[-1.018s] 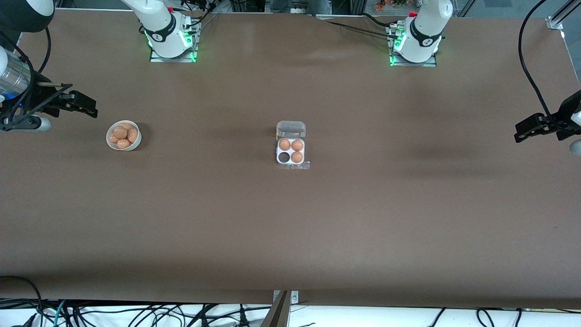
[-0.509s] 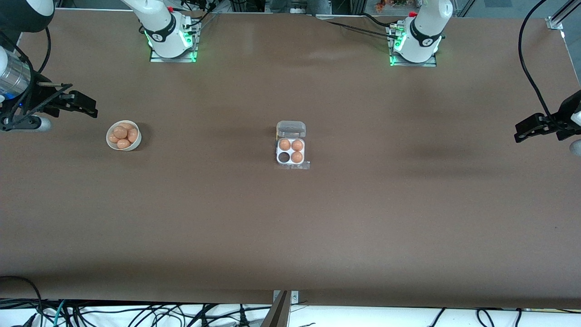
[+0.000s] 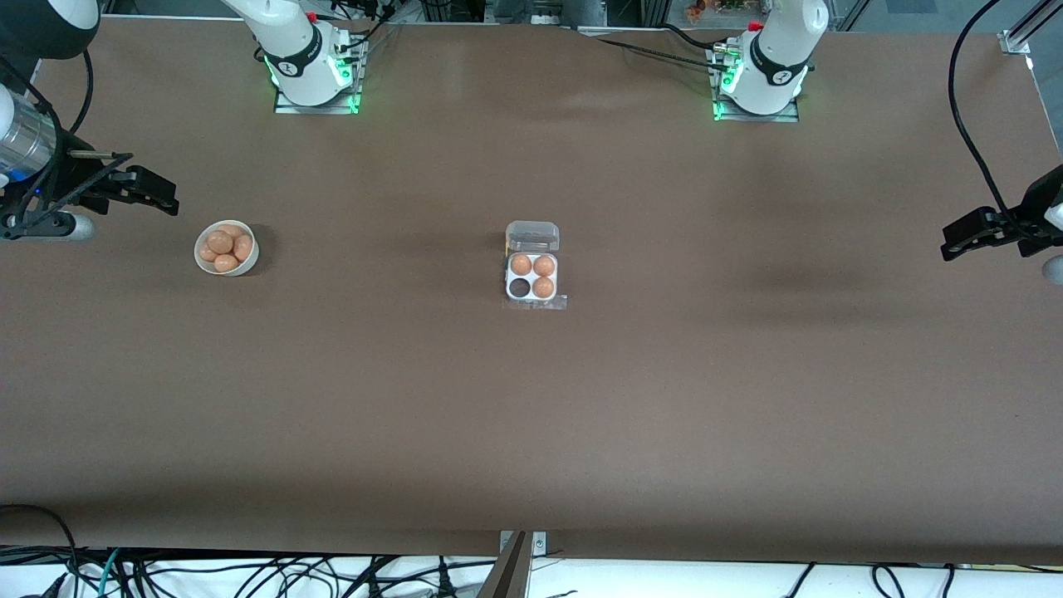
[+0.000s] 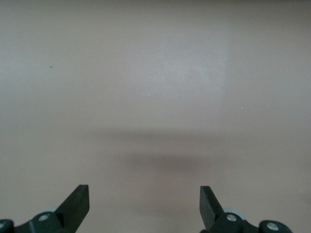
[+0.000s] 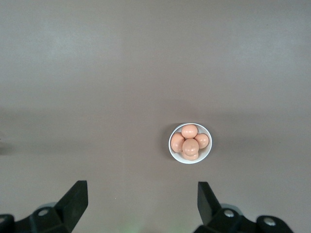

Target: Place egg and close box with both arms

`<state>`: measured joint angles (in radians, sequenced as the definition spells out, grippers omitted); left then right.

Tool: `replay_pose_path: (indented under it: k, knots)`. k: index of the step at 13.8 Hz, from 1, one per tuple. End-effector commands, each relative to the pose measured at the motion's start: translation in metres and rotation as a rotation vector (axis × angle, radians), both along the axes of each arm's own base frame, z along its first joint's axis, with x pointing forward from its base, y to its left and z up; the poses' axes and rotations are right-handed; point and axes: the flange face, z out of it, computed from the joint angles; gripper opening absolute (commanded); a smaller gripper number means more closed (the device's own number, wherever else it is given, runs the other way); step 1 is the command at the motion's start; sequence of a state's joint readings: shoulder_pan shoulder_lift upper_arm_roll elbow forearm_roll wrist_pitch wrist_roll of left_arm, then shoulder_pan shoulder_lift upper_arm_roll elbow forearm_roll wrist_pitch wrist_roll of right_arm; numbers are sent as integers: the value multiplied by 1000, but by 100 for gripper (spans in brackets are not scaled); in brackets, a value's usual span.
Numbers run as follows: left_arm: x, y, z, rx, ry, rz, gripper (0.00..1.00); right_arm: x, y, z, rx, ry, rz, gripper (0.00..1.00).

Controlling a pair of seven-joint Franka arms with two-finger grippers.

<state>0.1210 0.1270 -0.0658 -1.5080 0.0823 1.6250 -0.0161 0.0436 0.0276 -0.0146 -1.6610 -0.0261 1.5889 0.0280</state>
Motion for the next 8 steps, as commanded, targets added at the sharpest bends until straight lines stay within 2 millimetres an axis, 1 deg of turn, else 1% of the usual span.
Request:
replay_pose_path:
  k: [1, 2, 5, 6, 8]
  knots:
    - [3, 1, 5, 16, -1, -6, 100, -5, -2, -5, 3, 6, -9, 100]
    - [3, 1, 5, 16, -1, -6, 100, -4, -2, -9, -3, 1, -8, 100]
    - [3, 1, 5, 16, -1, -6, 100, -5, -5, -32, -48, 8, 9, 100]
    - [3, 1, 5, 16, -1, -6, 100, -6, -7, -44, -62, 9, 18, 100]
    - [3, -1, 5, 11, -2, -6, 100, -9, -9, -78, -76, 17, 28, 100]
